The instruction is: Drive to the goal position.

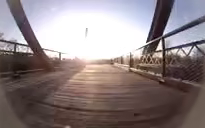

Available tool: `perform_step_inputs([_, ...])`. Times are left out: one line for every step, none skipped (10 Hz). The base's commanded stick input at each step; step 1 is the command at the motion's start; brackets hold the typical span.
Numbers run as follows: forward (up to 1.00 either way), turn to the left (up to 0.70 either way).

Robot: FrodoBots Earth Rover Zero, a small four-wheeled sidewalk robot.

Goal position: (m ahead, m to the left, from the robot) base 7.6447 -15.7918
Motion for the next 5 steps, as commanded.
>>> perform_step_inputs([0.70, 0.00])
perform_step_inputs([0.70, 0.00])
perform_step_inputs([0.70, 0.00])
perform_step_inputs([0.70, 0.00])
perform_step_inputs([0.70, 0.00])
